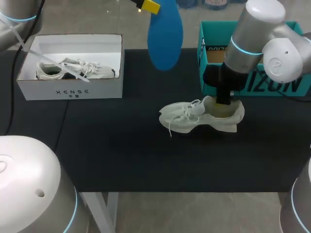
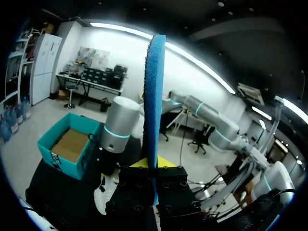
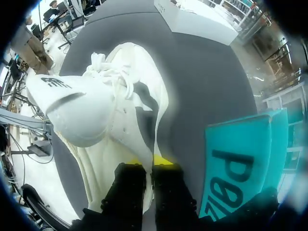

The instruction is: Take the shoe out of the shoebox, open the shoe tongue, remove and reinsert the insole, then place the shoe into the shoebox

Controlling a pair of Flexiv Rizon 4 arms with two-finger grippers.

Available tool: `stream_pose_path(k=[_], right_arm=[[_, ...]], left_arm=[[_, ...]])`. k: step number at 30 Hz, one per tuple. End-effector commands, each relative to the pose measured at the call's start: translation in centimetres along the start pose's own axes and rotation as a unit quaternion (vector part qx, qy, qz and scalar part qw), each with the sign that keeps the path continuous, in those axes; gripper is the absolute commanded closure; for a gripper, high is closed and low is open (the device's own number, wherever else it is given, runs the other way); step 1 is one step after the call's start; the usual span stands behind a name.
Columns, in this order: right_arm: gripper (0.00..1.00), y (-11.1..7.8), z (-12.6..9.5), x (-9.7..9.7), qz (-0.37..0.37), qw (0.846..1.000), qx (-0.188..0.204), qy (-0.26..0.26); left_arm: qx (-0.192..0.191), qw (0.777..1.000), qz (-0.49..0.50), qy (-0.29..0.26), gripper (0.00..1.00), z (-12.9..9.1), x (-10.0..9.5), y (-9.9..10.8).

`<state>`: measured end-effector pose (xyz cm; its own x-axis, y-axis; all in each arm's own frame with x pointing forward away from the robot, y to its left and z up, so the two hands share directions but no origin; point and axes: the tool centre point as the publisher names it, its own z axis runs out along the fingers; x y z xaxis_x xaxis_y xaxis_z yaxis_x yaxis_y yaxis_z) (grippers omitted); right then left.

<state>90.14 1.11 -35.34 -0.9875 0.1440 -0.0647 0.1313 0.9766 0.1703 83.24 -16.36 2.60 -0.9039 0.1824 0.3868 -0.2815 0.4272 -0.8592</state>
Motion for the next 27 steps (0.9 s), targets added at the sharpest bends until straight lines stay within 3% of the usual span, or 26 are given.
stream_pose_path(k=[1, 5, 6, 7, 26, 27], right_arm=[[1.0, -1.7, -5.0, 0.8, 0.001, 1.0, -0.002, -0.014], [1.0, -2.1, -6.9, 0.7, 0.014, 1.0, -0.005, 0.01], [1.0, -2.1, -7.1, 0.7, 0.01, 1.0, -0.01, 0.026], [1.0, -2.1, -6.9, 0.6, 0.018, 0.997, -0.007, 0.079], [1.0, -2.1, -6.9, 0.6, 0.018, 0.997, -0.007, 0.079], [1.0, -2.3, -6.8, 0.6, 0.051, 0.996, -0.007, 0.076]], left_arm=[[-0.001, 1.0, 0.0, -0.001, 1.0, 0.0, 0.1, 0.0], [-0.001, 1.0, 0.0, -0.001, 1.0, 0.0, 0.1, 0.0], [-0.001, 1.0, 0.0, -0.001, 1.0, 0.0, 0.1, 0.0], [-0.001, 1.0, 0.0, -0.001, 1.0, 0.0, 0.1, 0.0], [-0.001, 1.0, 0.0, -0.001, 1.0, 0.0, 0.1, 0.0], [-0.001, 1.0, 0.0, -0.001, 1.0, 0.0, 0.1, 0.0]])
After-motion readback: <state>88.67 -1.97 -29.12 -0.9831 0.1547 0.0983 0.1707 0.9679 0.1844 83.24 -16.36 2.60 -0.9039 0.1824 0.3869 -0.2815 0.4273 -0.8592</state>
